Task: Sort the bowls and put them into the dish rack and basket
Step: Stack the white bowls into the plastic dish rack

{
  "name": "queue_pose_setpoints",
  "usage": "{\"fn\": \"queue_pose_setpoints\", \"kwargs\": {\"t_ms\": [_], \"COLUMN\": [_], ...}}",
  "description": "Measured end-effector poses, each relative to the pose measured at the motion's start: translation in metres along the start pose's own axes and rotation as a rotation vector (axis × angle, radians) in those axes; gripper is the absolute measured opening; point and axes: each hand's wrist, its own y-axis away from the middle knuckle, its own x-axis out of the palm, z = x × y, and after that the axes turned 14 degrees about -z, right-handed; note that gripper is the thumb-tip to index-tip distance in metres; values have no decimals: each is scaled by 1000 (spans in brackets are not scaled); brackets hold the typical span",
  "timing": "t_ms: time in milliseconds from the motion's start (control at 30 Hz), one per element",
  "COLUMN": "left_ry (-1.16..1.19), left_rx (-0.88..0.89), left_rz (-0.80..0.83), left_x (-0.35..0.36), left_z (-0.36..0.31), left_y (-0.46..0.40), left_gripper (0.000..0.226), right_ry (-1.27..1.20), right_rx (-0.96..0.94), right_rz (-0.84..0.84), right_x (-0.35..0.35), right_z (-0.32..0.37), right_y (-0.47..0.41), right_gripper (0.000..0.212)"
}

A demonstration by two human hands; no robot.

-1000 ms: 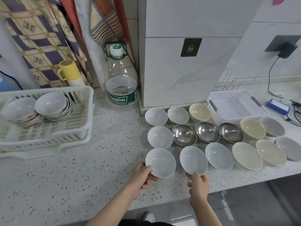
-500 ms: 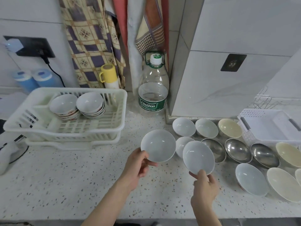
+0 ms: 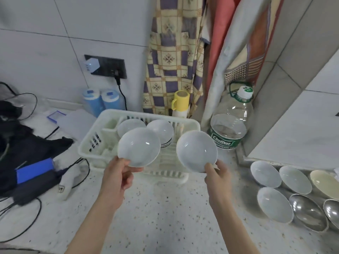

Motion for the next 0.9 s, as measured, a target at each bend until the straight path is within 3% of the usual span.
{"fn": "queue_pose_setpoints", "kwargs": {"t_ms": [133,300,500,667,900], "left_ry": [26,58,-1,-58,-76], "left_rx": [64,65,99,134,100], "left_rz": [-110,-172,-112,-67,-25], "left_x": [-44,-74,-70,-53,-41], "left_z": [-28,-41,-52,-53,-42], "left_y": [-41,-80,-111,-128,-144], "left_gripper": [43,37,23,28,31], "right_ry": [108,322,488,551,615], "right_rx": [-84,-156,-120,-33,33], "right_rz": [144,227,268,235,244], "right_x": [65,118,150,161,176], "right_z": [11,11,9,6,-3], "right_y": [7,12,13,9,4], "right_gripper": [21,33,15,26,22]}}
